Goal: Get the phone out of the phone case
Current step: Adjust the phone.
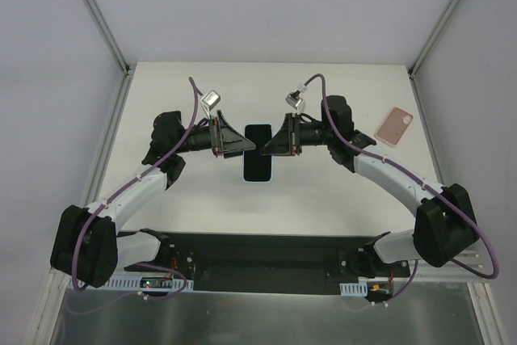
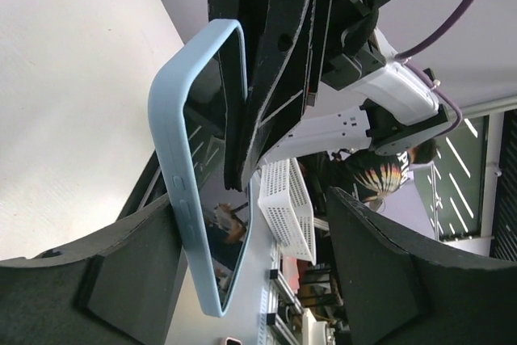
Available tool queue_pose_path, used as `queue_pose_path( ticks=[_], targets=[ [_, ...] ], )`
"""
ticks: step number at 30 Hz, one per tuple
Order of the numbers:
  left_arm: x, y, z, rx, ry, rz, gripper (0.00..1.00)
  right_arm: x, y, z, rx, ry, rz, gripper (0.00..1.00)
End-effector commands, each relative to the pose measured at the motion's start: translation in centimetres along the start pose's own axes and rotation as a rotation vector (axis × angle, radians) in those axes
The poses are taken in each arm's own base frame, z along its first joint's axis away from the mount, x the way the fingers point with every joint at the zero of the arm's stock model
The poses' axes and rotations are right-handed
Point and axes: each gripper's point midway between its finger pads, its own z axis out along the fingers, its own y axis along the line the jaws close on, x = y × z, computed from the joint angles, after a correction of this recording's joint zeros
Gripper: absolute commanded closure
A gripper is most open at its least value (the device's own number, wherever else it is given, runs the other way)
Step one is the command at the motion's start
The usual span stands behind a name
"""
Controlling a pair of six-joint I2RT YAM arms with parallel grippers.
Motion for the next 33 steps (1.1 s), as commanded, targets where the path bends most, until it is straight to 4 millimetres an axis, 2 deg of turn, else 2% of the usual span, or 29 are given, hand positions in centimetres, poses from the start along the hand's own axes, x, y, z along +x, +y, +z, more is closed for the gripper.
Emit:
queue_pose_path(
  ticks=[1, 3, 6, 10, 13, 14, 15, 17, 18, 19, 20, 21, 22, 23, 24, 26, 28, 29, 31, 33],
  targets=[
    [0.8, -1.9, 0.3, 0.095, 0.044, 0.058, 0.34, -1.8, 4.8, 0.1, -0.136, -0.018, -0.138, 0.99],
    [0.9, -1.7, 0.6, 0.099, 0.048, 0.052, 0.36, -1.9, 4.9, 0.2, -0.148, -0.020, -0.141, 0.99],
    [1.0, -1.7, 0.7, 0.114, 0.047, 0.042, 0.47, -1.8, 4.9, 0.3, -0.154, -0.014, -0.136, 0.98],
    [0.9, -1.6, 0.7, 0.129, 0.035, 0.022, 0.69, -1.7, 4.7, 0.6, -0.152, -0.007, -0.126, 0.99],
    [0.8, -1.5, 0.8, 0.130, 0.027, 0.008, 0.81, -1.5, 4.4, 0.8, -0.149, 0.001, -0.118, 0.99],
    [0.8, -1.6, 0.7, 0.132, 0.025, 0.006, 0.95, -1.4, 4.4, 0.8, -0.150, 0.004, -0.117, 0.99],
    [0.7, -1.6, 0.8, 0.131, 0.022, 0.005, 1.00, -1.4, 4.3, 0.8, -0.149, 0.005, -0.116, 0.99],
    [0.6, -1.5, 0.8, 0.129, 0.014, 0.000, 1.00, -1.4, 4.0, 0.8, -0.139, 0.004, -0.107, 0.98],
    [0.6, -1.5, 0.8, 0.127, 0.011, -0.003, 1.00, -1.2, 3.5, 0.9, -0.119, 0.011, -0.098, 0.93],
    [0.5, -1.5, 0.7, 0.127, 0.006, -0.002, 1.00, -1.2, 2.9, 0.8, -0.093, 0.011, -0.094, 0.71],
    [0.4, -1.5, 0.7, 0.124, -0.002, -0.005, 1.00, -1.9, 2.7, 0.7, -0.050, -0.021, -0.105, 0.58],
    [0.3, -1.5, 0.7, 0.121, -0.008, -0.006, 1.00, -1.0, 1.2, 0.3, 0.031, 0.001, -0.052, 0.49],
    [0.1, -1.4, 0.6, 0.117, -0.020, -0.005, 1.00, -1.0, 0.6, 0.0, 0.072, -0.006, -0.095, 0.36],
    [-0.1, -1.1, 0.5, 0.105, -0.029, -0.016, 1.00, -1.6, 0.4, -0.6, 0.132, -0.047, -0.109, 0.26],
    [-0.2, -1.0, 0.4, 0.101, -0.034, -0.020, 1.00, -0.9, -0.5, -1.3, 0.193, -0.038, -0.073, 0.18],
    [-0.6, -0.6, 0.1, 0.084, -0.054, -0.034, 1.00, -1.5, -1.0, -3.0, 0.276, -0.095, -0.100, 0.04],
    [-0.9, -0.3, 0.0, 0.072, -0.075, -0.046, 1.00, -1.2, -1.7, -4.4, 0.338, -0.120, -0.074, 0.04],
    [-1.1, 0.0, 0.0, 0.063, -0.086, -0.057, 1.00, -1.3, -1.4, -5.3, 0.367, -0.159, -0.095, 0.04],
    [-1.8, 0.4, 0.0, 0.047, -0.126, -0.072, 1.00, -0.6, -1.8, -6.1, 0.415, -0.176, -0.078, 0.01],
    [-2.3, 0.5, 0.0, 0.041, -0.154, -0.080, 1.00, -0.3, -1.9, -7.2, 0.486, -0.237, -0.068, 0.03]
  ],
)
